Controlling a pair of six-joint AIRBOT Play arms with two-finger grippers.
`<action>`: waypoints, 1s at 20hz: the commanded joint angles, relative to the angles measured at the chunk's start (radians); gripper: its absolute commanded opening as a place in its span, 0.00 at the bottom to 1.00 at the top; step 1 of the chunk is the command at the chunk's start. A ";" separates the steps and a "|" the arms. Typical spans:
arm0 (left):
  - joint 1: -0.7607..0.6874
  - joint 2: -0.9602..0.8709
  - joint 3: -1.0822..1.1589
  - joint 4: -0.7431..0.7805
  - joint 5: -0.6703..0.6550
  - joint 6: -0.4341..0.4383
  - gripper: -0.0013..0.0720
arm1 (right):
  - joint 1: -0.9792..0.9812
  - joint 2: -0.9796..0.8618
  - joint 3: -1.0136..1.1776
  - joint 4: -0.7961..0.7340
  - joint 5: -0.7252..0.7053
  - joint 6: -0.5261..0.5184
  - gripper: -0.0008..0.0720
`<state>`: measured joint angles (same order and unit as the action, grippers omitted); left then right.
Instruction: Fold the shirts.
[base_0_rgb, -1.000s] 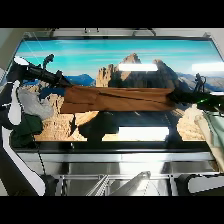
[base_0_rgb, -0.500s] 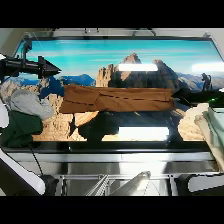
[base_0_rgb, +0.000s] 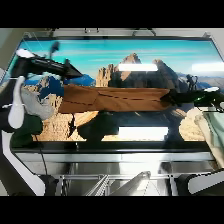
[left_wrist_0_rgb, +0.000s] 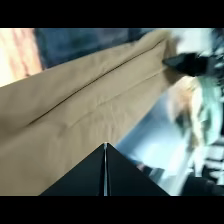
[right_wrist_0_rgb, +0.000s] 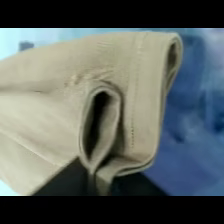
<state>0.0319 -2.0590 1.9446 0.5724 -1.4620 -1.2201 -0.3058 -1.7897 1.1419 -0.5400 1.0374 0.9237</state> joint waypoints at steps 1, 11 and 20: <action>-0.181 0.001 -0.059 0.155 0.173 -0.009 0.01 | 0.018 -0.005 0.005 0.077 0.050 -0.008 0.04; -0.332 -0.002 -0.076 0.086 0.182 -0.018 0.04 | -0.039 0.174 0.043 0.122 0.237 0.020 0.04; 0.056 0.446 -0.076 -0.383 -0.137 0.063 0.04 | 0.468 0.354 0.079 0.309 -0.175 0.027 0.04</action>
<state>-0.0235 -1.7424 1.8687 0.2981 -1.5089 -1.1690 -0.0475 -1.4536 1.2083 -0.2783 1.0981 0.9470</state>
